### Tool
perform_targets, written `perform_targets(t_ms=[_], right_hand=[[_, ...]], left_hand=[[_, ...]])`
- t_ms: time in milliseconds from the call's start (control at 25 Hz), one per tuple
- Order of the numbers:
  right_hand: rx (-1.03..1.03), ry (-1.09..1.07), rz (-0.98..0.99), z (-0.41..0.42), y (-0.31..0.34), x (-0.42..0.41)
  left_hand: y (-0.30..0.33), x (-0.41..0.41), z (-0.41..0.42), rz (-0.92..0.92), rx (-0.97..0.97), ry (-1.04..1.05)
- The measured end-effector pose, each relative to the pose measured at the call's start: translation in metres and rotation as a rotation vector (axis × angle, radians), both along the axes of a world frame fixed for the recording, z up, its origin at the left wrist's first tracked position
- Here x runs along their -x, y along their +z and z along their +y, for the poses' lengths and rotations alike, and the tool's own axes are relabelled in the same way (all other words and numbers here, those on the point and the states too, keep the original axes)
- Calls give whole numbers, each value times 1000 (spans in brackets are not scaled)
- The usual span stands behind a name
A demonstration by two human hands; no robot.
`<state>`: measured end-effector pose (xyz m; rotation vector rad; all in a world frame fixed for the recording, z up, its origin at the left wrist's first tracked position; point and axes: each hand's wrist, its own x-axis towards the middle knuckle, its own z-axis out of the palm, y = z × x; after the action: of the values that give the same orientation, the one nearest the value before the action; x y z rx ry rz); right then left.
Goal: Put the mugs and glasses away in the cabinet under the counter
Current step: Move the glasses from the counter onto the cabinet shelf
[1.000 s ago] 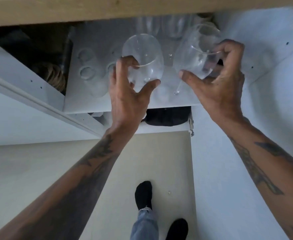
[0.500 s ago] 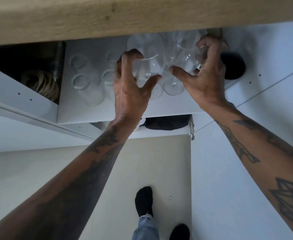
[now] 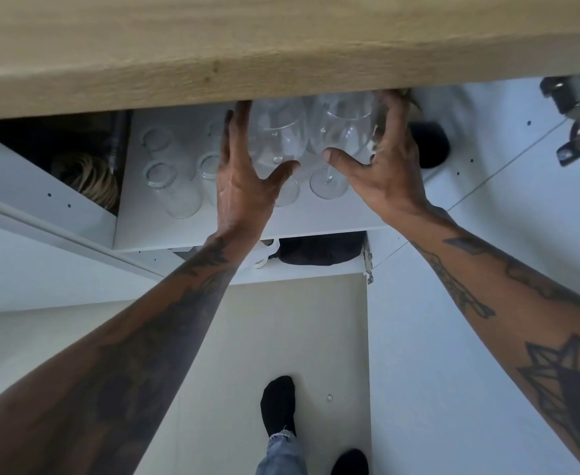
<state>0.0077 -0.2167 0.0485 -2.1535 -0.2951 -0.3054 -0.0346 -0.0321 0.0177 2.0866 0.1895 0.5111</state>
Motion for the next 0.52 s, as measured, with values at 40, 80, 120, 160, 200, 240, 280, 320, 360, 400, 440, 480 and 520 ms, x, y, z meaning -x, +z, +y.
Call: perform_targets(t_ms=[40, 80, 120, 160, 200, 240, 280, 320, 360, 400, 440, 480, 520], right_hand=[[6, 1, 11, -2, 3, 3], [15, 9, 21, -4, 7, 7], [35, 20, 32, -7, 12, 12], [71, 29, 52, -11, 19, 19], [118, 32, 90, -17, 29, 25], [163, 39, 144, -24, 41, 33], [196, 53, 207, -31, 57, 42], [227, 71, 261, -38, 76, 53], [265, 90, 288, -45, 96, 63], [301, 105, 278, -53, 115, 73], [334, 119, 246, -64, 139, 85], [377, 133, 206, -78, 163, 98], [445, 138, 175, -94, 184, 111]], left_hand=[[2, 3, 1, 21, 4, 21], [5, 8, 1, 37, 9, 49], [9, 18, -1, 45, 14, 73], [16, 33, -7, 55, 24, 93], [24, 50, -18, 77, 43, 114], [36, 72, -35, 114, 82, 135], [50, 96, -53, 161, 148, 138], [67, 122, -75, 214, 218, 119], [83, 149, -100, 268, 282, 87], [98, 176, -126, 323, 341, 42], [118, 203, -153, 385, 401, -15], [138, 228, -181, 448, 457, -76], [158, 249, -207, 501, 508, -142]])
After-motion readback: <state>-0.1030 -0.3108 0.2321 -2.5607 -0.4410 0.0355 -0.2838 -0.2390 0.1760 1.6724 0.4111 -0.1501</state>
